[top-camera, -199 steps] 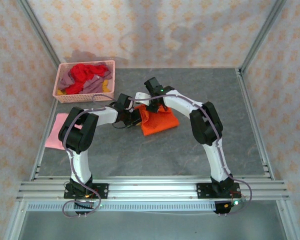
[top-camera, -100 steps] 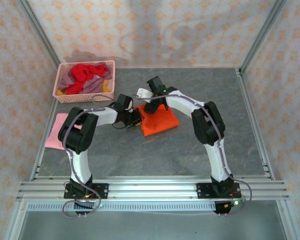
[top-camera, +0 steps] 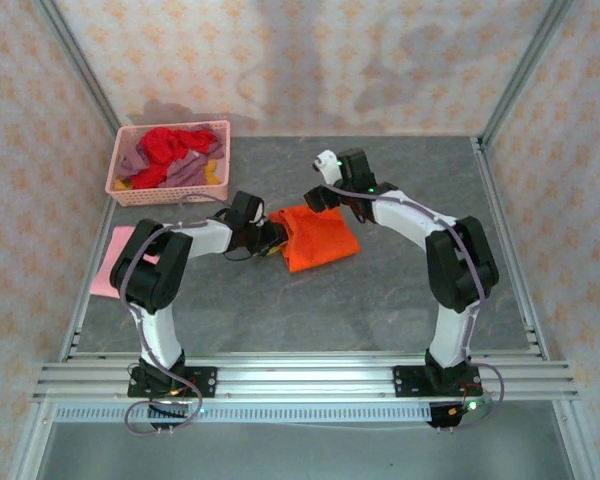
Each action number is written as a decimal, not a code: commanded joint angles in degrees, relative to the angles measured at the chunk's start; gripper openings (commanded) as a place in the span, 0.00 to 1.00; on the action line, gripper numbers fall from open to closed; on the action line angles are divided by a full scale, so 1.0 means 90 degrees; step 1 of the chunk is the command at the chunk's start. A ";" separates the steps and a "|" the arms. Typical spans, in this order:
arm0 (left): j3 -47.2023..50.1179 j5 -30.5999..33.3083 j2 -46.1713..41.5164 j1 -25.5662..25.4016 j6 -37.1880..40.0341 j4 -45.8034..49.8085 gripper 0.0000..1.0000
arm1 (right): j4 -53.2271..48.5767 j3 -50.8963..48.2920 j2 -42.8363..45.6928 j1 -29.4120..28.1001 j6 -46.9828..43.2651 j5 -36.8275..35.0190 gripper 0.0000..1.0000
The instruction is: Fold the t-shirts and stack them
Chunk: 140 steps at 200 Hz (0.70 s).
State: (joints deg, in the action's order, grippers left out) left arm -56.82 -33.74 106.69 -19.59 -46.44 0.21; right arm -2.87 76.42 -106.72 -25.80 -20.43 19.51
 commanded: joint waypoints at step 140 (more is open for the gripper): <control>0.1247 0.1714 -0.2968 0.0117 -0.0084 0.1084 0.86 | -0.0207 -0.1420 -0.0082 0.0270 0.3294 0.0718 0.60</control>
State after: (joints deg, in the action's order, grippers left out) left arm -45.63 -20.71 80.97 -19.31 -47.53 8.40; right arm -3.07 65.93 -106.94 -23.09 7.60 24.64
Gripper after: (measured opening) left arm 0.852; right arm 0.658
